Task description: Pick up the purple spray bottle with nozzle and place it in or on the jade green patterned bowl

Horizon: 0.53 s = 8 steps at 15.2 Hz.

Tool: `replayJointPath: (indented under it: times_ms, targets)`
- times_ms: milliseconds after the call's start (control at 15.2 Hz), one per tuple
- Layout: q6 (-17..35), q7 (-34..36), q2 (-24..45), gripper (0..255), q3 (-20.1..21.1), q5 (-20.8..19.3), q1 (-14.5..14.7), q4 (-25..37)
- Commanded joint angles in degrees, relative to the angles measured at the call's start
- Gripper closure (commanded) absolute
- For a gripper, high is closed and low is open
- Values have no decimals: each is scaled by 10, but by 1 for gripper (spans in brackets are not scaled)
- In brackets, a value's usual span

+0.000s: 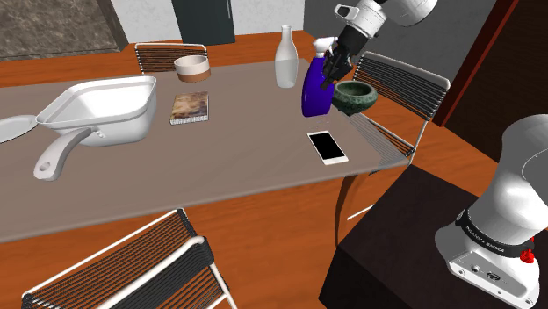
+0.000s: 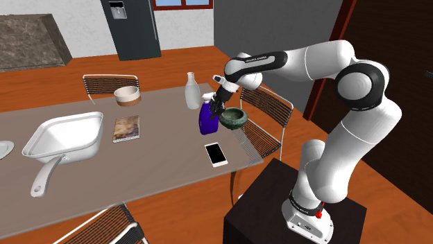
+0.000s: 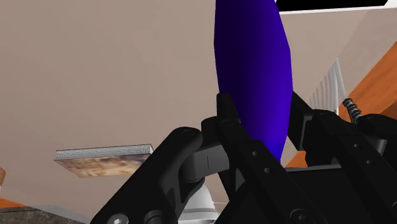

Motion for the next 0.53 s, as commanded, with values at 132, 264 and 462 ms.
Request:
replayJointPath:
  times_ms: [132, 264, 462]
  targets:
    - [-23, 21, -12, 255, 6, -16, -5, 18]
    - [-35, 31, -16, 255, 9, -23, -7, 28]
    - [-54, 45, -22, 255, 14, -32, -9, 45]
